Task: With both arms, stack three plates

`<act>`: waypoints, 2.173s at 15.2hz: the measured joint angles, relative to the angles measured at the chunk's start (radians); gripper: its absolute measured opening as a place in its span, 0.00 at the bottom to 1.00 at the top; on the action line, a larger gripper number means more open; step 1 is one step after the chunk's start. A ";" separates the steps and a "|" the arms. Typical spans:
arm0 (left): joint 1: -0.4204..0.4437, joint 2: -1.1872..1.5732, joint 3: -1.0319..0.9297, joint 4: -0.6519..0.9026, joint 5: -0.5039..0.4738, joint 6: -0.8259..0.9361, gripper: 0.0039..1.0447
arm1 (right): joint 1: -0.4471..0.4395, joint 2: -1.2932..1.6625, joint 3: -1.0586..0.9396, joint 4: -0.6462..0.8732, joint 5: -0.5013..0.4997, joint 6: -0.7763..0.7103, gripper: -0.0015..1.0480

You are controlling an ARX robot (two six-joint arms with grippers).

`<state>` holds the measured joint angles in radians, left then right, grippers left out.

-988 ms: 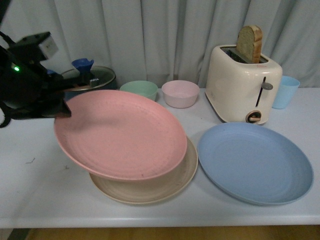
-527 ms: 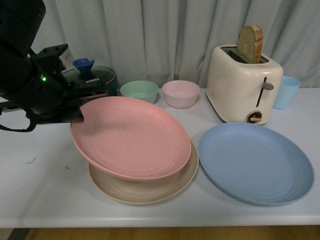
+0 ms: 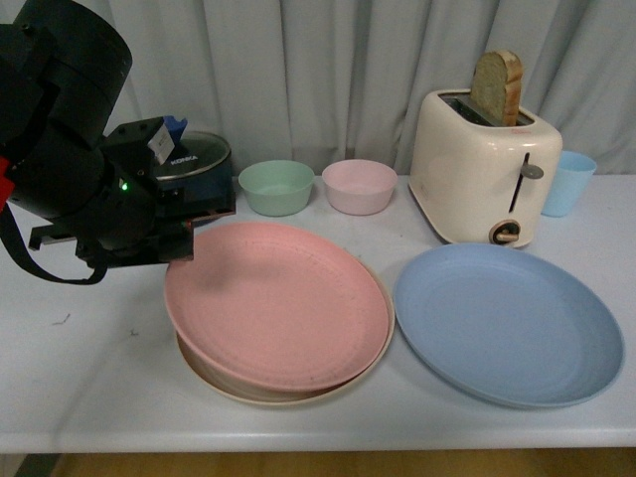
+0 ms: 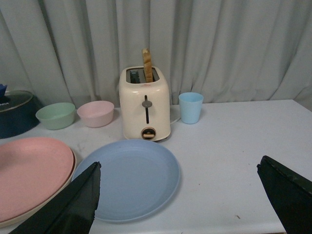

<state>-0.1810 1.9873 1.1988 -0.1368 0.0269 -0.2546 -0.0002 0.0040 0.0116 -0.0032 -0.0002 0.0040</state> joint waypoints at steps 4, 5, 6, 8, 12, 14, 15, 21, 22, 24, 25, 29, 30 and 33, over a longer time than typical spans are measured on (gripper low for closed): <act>-0.007 -0.469 -0.351 0.509 -0.253 0.376 0.93 | 0.000 0.000 0.000 0.000 0.000 0.000 0.94; -0.006 -0.485 -0.375 0.624 -0.243 0.389 0.91 | 0.000 0.000 0.000 0.000 0.000 0.000 0.94; 0.007 -0.477 -0.451 0.815 -0.203 0.354 0.81 | 0.000 0.000 0.000 0.000 0.000 0.000 0.94; 0.041 -0.525 -0.689 1.018 -0.168 0.285 0.57 | 0.000 0.000 0.000 0.000 0.000 0.000 0.94; 0.087 -0.729 -0.895 1.073 -0.116 0.261 0.08 | 0.000 0.000 0.000 0.000 0.000 0.000 0.94; 0.107 -0.813 -0.966 1.061 -0.103 0.258 0.01 | 0.000 0.000 0.000 0.000 0.000 0.000 0.94; 0.122 -0.875 -0.998 1.049 -0.091 0.257 0.01 | 0.000 0.000 0.000 -0.001 0.000 0.000 0.94; 0.182 -1.176 -1.183 0.898 -0.030 0.257 0.01 | 0.000 0.000 0.000 -0.001 0.000 0.000 0.94; 0.182 -1.230 -1.183 0.866 -0.030 0.257 0.01 | 0.000 0.000 0.000 0.000 0.000 0.000 0.94; 0.182 -1.310 -1.184 0.798 -0.029 0.257 0.01 | 0.000 0.000 0.000 0.000 0.000 0.000 0.94; 0.182 -1.340 -1.187 0.761 -0.028 0.257 0.01 | 0.000 0.000 0.000 0.000 0.000 0.000 0.94; 0.182 -1.504 -1.187 0.616 -0.028 0.257 0.01 | 0.000 0.000 0.000 0.000 0.000 0.000 0.94; 0.182 -1.546 -1.188 0.572 -0.028 0.257 0.01 | 0.000 0.000 0.000 0.000 0.000 0.000 0.94; 0.182 -1.638 -1.188 0.487 -0.029 0.257 0.01 | 0.000 0.000 0.000 0.000 0.000 0.000 0.94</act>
<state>0.0006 0.3496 0.0113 0.3500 -0.0017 0.0029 -0.0002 0.0040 0.0116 -0.0036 -0.0002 0.0040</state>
